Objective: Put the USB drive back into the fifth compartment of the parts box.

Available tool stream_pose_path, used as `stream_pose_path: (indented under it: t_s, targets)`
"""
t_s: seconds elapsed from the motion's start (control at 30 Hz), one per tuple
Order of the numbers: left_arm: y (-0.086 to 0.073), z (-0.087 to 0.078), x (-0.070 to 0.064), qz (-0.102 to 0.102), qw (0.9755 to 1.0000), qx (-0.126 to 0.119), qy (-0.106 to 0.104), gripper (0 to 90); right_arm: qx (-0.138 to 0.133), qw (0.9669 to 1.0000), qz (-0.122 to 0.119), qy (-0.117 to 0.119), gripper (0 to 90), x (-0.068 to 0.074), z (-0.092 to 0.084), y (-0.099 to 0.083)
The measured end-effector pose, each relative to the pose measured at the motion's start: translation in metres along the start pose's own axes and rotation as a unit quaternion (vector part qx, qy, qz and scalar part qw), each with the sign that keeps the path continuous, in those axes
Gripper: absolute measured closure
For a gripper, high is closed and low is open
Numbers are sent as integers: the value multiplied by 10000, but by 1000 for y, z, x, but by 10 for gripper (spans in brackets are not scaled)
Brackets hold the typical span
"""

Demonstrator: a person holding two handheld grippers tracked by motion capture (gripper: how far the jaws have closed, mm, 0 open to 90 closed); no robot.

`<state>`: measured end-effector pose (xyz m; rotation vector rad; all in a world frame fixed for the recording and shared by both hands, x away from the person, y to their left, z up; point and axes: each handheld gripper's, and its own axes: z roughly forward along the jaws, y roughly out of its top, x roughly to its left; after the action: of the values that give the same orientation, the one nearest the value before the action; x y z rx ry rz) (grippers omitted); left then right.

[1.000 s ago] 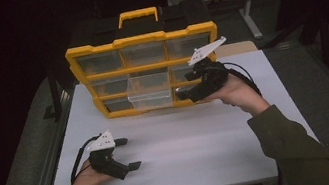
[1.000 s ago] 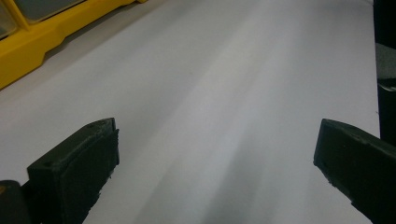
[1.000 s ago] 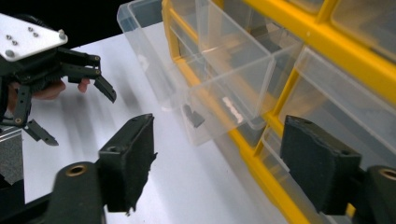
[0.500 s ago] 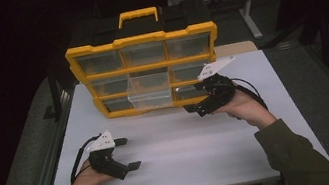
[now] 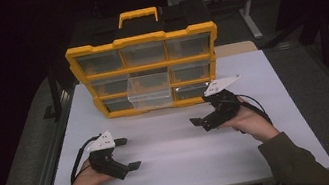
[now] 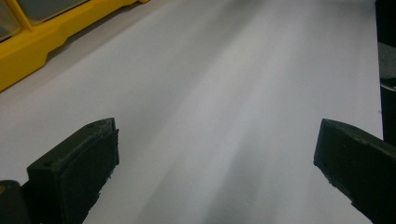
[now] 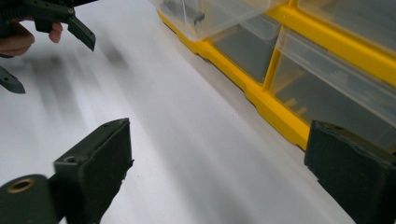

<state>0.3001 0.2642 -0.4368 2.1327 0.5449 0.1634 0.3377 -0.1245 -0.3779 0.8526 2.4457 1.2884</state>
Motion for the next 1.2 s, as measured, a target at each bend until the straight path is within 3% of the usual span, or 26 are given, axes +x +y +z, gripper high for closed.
stream_pose_path:
  t_s: [0.27, 0.6, 0.9, 1.2]
  targets:
    - [-2, -2, 0, -37, 10000, -11, 20, 0, -91, 9999, 109, -37, 2, 1, 0, -24]
    - [-2, -3, -1, -52, 10000, -23, 28, 0, -325, 9993, 165, -130, 1, 2, -6, -52]
    - [-2, -3, -2, -39, 10000, -48, 25, 0, -348, 9988, 340, -106, 1, 0, -16, -77]
    - [-2, -4, -3, -7, 10000, -27, 36, 0, -296, 9991, 277, -97, 2, 1, -18, -99]
